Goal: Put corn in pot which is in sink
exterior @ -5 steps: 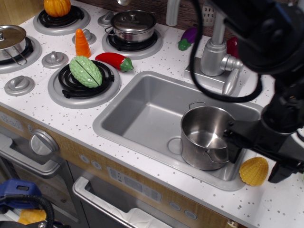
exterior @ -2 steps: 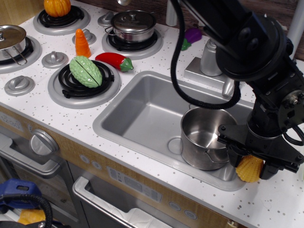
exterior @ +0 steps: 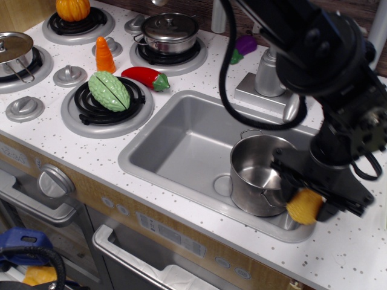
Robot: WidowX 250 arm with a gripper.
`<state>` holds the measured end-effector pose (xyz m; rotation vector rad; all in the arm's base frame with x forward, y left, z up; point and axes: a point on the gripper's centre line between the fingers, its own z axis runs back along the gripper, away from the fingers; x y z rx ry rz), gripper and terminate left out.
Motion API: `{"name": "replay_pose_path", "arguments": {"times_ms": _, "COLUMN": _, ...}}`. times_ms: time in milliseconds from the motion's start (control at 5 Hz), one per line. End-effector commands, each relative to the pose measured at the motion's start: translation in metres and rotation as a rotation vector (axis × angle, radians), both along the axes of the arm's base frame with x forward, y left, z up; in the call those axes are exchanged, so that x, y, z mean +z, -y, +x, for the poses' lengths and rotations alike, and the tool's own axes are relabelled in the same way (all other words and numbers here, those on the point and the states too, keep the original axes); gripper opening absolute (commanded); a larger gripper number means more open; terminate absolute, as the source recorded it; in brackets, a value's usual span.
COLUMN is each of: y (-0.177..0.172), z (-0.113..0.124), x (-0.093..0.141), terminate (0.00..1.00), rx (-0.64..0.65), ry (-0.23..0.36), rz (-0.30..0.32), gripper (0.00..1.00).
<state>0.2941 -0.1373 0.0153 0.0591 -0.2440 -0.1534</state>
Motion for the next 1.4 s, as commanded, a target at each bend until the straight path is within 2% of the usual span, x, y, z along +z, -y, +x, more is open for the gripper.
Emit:
{"name": "replay_pose_path", "arguments": {"times_ms": 0, "y": -0.028, "z": 0.028, "x": 0.025, "terminate": 0.00, "rx": -0.102, "ry": 0.067, "rz": 0.000, "gripper": 0.00}}
{"name": "replay_pose_path", "arguments": {"times_ms": 400, "y": -0.060, "z": 0.049, "x": 0.013, "terminate": 0.00, "rx": -0.230, "ry": 0.126, "rz": 0.022, "gripper": 0.00}}
{"name": "replay_pose_path", "arguments": {"times_ms": 600, "y": -0.065, "z": 0.051, "x": 0.003, "terminate": 0.00, "rx": -0.247, "ry": 0.150, "rz": -0.007, "gripper": 1.00}}
{"name": "replay_pose_path", "arguments": {"times_ms": 1000, "y": -0.065, "z": 0.050, "x": 0.005, "terminate": 0.00, "rx": -0.250, "ry": 0.157, "rz": -0.024, "gripper": 1.00}}
{"name": "replay_pose_path", "arguments": {"times_ms": 1200, "y": -0.065, "z": 0.050, "x": 0.005, "terminate": 1.00, "rx": -0.250, "ry": 0.157, "rz": -0.024, "gripper": 1.00}}
